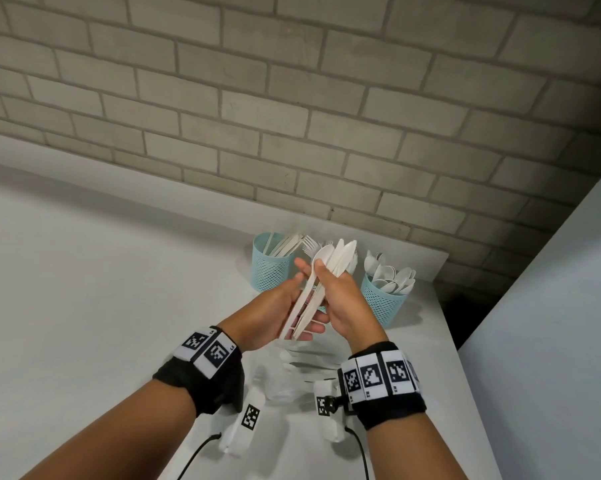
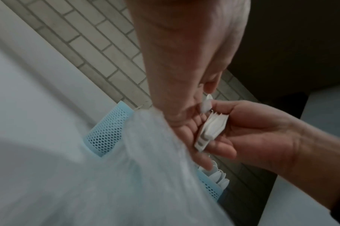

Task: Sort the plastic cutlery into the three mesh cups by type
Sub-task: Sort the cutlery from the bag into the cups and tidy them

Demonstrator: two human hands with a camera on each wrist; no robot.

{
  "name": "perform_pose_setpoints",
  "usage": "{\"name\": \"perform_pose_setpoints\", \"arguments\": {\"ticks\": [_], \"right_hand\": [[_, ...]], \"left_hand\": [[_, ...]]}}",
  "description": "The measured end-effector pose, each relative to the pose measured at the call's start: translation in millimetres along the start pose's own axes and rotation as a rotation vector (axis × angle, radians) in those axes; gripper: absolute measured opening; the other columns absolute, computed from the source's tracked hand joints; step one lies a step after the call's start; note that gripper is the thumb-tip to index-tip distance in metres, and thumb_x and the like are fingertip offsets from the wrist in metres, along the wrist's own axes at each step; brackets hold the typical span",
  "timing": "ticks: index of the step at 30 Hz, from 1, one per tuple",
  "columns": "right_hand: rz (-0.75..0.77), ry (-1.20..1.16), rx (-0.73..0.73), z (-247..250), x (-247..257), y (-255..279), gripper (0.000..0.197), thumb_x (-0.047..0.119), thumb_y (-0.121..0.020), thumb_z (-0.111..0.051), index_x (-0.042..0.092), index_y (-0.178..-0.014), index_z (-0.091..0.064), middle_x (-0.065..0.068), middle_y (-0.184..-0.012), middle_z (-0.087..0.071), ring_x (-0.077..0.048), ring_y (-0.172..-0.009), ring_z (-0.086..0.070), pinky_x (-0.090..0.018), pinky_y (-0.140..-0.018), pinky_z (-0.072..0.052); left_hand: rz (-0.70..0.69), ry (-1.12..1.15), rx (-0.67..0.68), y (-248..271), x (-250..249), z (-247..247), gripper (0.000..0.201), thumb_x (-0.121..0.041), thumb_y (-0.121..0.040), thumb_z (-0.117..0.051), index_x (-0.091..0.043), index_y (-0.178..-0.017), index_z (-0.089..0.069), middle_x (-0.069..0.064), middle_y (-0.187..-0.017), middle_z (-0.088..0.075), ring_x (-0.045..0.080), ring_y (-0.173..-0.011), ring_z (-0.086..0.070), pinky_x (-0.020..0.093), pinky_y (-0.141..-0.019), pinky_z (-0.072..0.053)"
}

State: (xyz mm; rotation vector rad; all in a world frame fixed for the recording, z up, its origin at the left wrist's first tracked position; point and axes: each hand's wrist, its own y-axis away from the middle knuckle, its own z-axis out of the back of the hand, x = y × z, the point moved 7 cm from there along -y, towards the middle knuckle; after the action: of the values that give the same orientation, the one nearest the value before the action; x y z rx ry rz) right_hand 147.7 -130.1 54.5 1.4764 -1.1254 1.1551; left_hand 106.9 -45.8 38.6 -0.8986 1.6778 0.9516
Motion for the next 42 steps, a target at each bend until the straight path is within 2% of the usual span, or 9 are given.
{"name": "perform_pose_setpoints", "arguments": {"ticks": [3, 6, 12, 16, 24, 28, 31, 33, 42], "right_hand": [[-0.057, -0.063, 0.084, -4, -7, -1, 0.024, 0.024, -0.1, -0.043, 0.011, -0.112, -0.059, 0.0, -0.107, -0.069, -0.012, -0.084, -0.067, -0.023, -0.064, -0.055], [-0.092, -0.116, 0.168, -4, -15, -3, 0.018, 0.019, -0.097, -0.047, 0.009, -0.098, -0.061, -0.004, -0.108, -0.069, -0.022, -0.091, -0.066, -0.033, -0.076, -0.053], [-0.065, -0.133, 0.087, 13, -20, -9, 0.021, 0.007, -0.091, -0.056, -0.006, -0.106, -0.061, -0.021, -0.1, -0.067, -0.023, -0.078, -0.068, -0.027, -0.065, -0.058], [-0.078, -0.101, 0.052, 14, -19, -9, 0.021, 0.011, -0.098, -0.045, -0.002, -0.106, -0.059, -0.022, -0.091, -0.065, -0.02, -0.06, -0.064, -0.022, -0.044, -0.045], [-0.063, -0.145, 0.051, 19, -17, -7, 0.023, 0.012, -0.099, -0.041, 0.012, -0.116, -0.056, -0.014, -0.092, -0.068, -0.029, -0.08, -0.064, -0.041, -0.068, -0.045], [-0.046, -0.153, 0.056, 20, -18, -8, 0.018, 0.013, -0.098, -0.045, 0.014, -0.109, -0.059, -0.01, -0.089, -0.069, -0.026, -0.077, -0.063, -0.038, -0.067, -0.045], [-0.03, -0.196, 0.045, 22, -17, -8, 0.018, 0.007, -0.097, -0.045, 0.009, -0.11, -0.056, -0.01, -0.087, -0.069, -0.021, -0.072, -0.066, -0.031, -0.056, -0.05], [-0.031, -0.239, 0.027, 23, -16, -11, 0.015, 0.004, -0.097, -0.044, 0.006, -0.105, -0.056, -0.01, -0.091, -0.067, -0.02, -0.078, -0.065, -0.028, -0.061, -0.057], [-0.111, -0.138, 0.016, 5, 14, -44, 0.007, -0.001, -0.096, -0.045, 0.001, -0.096, -0.052, -0.015, -0.083, -0.067, -0.02, -0.07, -0.068, -0.032, -0.065, -0.06]], "left_hand": [[-0.025, -0.058, -0.018, -3, 3, 2, 0.037, -0.041, -0.097, -0.04, -0.012, -0.1, -0.062, 0.004, -0.086, -0.065, 0.013, -0.075, -0.063, 0.026, -0.071, -0.055], [-0.054, -0.065, -0.047, -7, 8, 4, 0.012, -0.016, -0.096, -0.05, -0.009, -0.095, -0.06, 0.006, -0.082, -0.062, 0.01, -0.069, -0.064, 0.023, -0.067, -0.055], [-0.092, 0.012, -0.087, -10, 14, 9, 0.011, -0.011, -0.094, -0.052, -0.005, -0.1, -0.059, 0.008, -0.079, -0.062, 0.011, -0.068, -0.064, 0.021, -0.066, -0.056], [-0.095, 0.043, -0.137, -12, 16, 10, 0.015, -0.014, -0.096, -0.05, -0.009, -0.102, -0.062, 0.008, -0.087, -0.068, 0.014, -0.072, -0.067, 0.024, -0.064, -0.056], [-0.092, 0.062, -0.184, -15, 17, 8, 0.018, -0.008, -0.091, -0.057, -0.008, -0.109, -0.062, 0.01, -0.094, -0.07, 0.019, -0.075, -0.072, 0.03, -0.067, -0.059], [-0.082, 0.083, -0.18, -14, 20, 8, 0.014, -0.009, -0.09, -0.059, -0.008, -0.103, -0.064, 0.01, -0.091, -0.071, 0.02, -0.073, -0.072, 0.028, -0.062, -0.058], [-0.042, 0.071, -0.134, -12, 22, 6, 0.017, -0.017, -0.093, -0.055, -0.01, -0.107, -0.062, 0.01, -0.092, -0.071, 0.022, -0.074, -0.071, 0.028, -0.061, -0.057], [0.011, 0.035, -0.095, -10, 25, 5, 0.019, -0.024, -0.095, -0.051, -0.014, -0.109, -0.059, 0.008, -0.09, -0.071, 0.018, -0.072, -0.07, 0.027, -0.063, -0.057], [-0.027, -0.048, -0.314, -5, 9, 36, 0.015, -0.027, -0.098, -0.046, -0.02, -0.109, -0.054, 0.002, -0.084, -0.062, 0.007, -0.061, -0.051, 0.015, -0.053, -0.042]]}}
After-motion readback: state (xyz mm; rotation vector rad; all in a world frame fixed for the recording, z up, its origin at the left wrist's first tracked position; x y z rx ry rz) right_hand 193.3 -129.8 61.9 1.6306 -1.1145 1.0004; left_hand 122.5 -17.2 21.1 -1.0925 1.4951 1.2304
